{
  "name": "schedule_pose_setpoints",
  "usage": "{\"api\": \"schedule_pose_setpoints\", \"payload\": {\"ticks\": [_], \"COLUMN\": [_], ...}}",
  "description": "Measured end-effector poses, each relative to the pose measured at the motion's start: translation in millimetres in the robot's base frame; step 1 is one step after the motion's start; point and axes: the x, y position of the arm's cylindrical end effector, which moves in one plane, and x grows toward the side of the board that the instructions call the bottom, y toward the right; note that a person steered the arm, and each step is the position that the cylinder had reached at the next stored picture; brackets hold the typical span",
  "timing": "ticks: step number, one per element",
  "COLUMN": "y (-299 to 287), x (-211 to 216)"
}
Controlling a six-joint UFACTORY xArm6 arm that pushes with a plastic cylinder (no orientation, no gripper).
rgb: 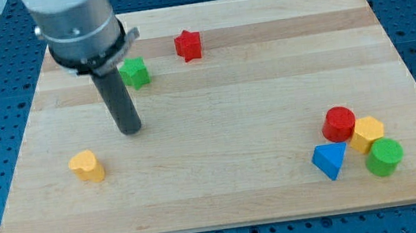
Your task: Slide the blue cube towards the green star
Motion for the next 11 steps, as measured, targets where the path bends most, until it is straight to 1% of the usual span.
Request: {"api": "schedule_pose_setpoints", "payload": {"ticks": [1,2,4,5,6,8,10,11], "y": [0,-13,-135,-142,-142,-139,-80,-74], "x": [-3,-17,-45,-95,-156,-160,-169,-169]}}
